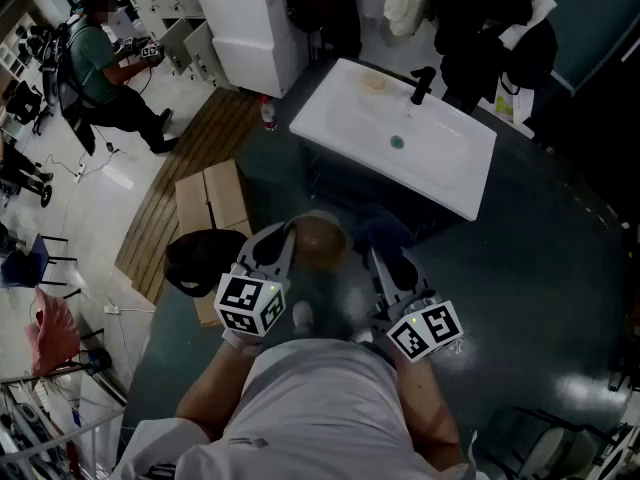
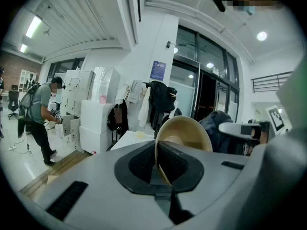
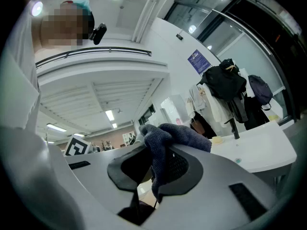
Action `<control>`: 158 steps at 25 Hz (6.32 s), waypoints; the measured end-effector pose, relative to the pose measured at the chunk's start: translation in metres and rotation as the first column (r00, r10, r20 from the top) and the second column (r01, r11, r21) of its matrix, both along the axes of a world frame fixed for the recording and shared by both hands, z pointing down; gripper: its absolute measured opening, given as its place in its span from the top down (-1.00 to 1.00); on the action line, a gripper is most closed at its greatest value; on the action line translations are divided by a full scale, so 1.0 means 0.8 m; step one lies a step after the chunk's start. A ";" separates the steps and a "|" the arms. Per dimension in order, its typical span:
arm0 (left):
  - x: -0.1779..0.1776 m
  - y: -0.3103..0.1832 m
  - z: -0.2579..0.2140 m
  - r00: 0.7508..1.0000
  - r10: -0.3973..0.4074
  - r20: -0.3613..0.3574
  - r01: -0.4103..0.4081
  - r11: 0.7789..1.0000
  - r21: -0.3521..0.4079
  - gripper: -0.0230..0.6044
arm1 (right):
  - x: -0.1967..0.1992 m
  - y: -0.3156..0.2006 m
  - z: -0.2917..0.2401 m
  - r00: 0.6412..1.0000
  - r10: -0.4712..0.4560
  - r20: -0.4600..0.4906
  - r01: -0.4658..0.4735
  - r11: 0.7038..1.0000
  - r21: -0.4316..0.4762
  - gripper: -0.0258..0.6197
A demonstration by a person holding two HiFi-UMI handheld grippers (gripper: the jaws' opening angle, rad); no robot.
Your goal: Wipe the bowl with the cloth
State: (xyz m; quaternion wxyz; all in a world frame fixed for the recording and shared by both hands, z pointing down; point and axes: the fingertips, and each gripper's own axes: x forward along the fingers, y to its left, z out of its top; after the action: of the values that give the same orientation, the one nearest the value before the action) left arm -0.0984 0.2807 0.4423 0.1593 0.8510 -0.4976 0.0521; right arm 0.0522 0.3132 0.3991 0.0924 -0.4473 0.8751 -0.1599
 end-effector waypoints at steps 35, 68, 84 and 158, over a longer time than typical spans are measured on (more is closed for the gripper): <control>-0.169 -0.118 0.058 0.977 -0.212 -0.014 0.210 0.975 -0.079 0.86 | -0.090 -0.195 0.067 0.993 -0.017 0.116 0.033 0.990 -0.140 0.71; -0.031 -0.439 0.037 0.927 -0.374 -0.007 0.366 0.913 -0.181 0.86 | -0.034 -0.482 -0.036 0.864 -0.432 0.258 0.435 0.899 0.048 0.71; 0.040 -0.551 0.013 0.996 -0.051 -0.076 0.041 0.991 -0.125 0.85 | -0.058 -0.506 -0.013 0.958 -0.287 -0.006 0.287 0.958 0.004 0.71; 0.161 -0.531 0.004 0.916 0.401 0.018 -0.395 0.909 -0.135 0.78 | 0.012 -0.583 0.107 0.238 -0.040 -0.971 0.061 0.998 -0.027 0.71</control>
State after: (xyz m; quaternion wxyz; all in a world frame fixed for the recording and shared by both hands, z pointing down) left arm 0.0303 -0.1440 0.4459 0.1886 0.9210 -0.3131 0.1346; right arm 0.0617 -0.1536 0.4848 -0.4683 -0.4214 0.7611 0.1544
